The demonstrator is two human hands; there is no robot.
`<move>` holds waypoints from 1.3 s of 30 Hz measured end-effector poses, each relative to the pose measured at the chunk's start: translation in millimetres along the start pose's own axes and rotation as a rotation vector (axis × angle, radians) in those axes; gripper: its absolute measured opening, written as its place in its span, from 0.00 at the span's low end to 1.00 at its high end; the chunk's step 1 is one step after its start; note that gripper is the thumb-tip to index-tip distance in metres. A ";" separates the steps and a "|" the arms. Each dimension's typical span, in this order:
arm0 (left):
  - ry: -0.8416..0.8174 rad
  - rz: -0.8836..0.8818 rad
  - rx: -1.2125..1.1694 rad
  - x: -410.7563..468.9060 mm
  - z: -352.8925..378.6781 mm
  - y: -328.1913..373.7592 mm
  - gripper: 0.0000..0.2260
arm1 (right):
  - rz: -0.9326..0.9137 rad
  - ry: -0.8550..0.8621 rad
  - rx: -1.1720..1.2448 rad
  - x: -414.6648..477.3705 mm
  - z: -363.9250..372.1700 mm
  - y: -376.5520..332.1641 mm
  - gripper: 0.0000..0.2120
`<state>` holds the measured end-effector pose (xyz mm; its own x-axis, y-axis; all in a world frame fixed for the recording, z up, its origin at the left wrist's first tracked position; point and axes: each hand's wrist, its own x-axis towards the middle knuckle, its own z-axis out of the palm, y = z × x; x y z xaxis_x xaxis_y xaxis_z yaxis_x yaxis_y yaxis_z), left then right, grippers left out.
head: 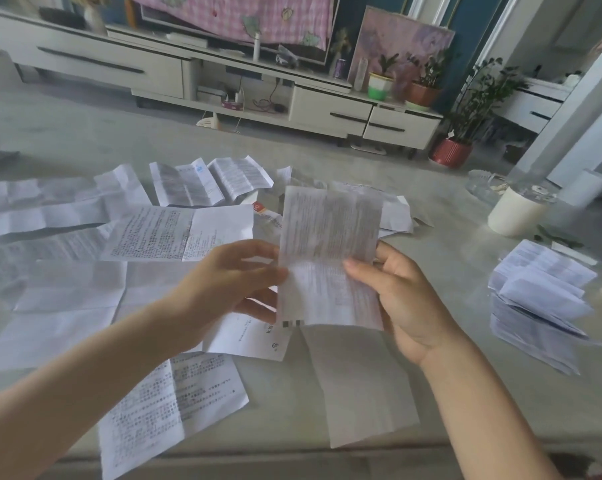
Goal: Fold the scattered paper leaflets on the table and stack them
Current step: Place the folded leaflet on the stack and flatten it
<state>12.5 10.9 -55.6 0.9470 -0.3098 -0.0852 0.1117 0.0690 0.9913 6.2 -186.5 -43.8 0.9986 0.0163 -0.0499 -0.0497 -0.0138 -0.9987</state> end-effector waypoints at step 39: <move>0.121 0.073 0.156 0.3 12.3 -11.7 0.09 | -0.125 -0.049 -0.774 5.9 -39.3 32.7 0.35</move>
<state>7.7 -1.7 -65.9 0.9813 -0.1922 -0.0143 0.0021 -0.0635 0.9980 11.2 -226.2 -76.2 0.9933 0.1074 0.0437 0.1069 -0.7014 -0.7047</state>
